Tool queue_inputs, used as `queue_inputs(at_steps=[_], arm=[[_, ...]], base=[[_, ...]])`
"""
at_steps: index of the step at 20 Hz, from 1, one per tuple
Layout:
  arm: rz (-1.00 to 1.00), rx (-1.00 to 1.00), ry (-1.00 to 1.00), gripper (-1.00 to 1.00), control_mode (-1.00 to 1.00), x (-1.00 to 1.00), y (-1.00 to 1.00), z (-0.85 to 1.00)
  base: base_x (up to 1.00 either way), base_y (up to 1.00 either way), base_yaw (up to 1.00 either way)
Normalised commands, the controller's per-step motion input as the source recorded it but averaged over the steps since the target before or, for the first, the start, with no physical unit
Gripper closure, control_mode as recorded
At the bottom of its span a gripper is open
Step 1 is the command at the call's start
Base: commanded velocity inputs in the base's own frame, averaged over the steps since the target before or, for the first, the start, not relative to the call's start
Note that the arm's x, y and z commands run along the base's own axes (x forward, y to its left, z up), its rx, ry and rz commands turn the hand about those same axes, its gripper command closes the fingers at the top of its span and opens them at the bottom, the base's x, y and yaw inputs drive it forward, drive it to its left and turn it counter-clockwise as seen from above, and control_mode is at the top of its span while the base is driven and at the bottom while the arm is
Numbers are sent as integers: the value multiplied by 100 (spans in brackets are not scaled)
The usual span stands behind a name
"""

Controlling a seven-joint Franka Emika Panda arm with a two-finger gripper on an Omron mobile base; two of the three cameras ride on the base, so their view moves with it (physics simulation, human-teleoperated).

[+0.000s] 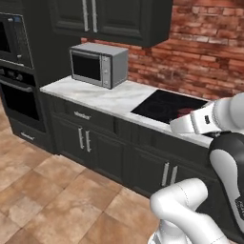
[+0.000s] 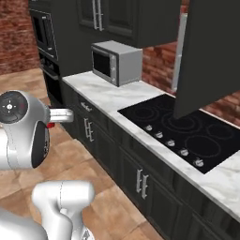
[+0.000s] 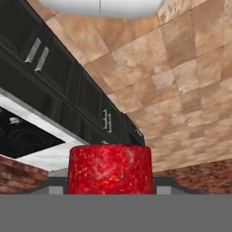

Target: Pick the avocado and bread from the counter and place them on the plate. Then pick the jam from the cabinet and place it next to the plate. Lastly close the cabinet door.

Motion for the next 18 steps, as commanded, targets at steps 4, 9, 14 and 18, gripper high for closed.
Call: queue_inputs(at_steps=[4, 9, 14, 18], arm=[[0, 0, 0, 100, 100, 0, 0, 0], [0, 0, 0, 100, 100, 0, 0, 0], [0, 0, 0, 100, 100, 0, 0, 0], [0, 0, 0, 100, 100, 0, 0, 0]], base=[[20, 39, 31], [31, 38, 34], [36, 36, 36], [45, 27, 36]])
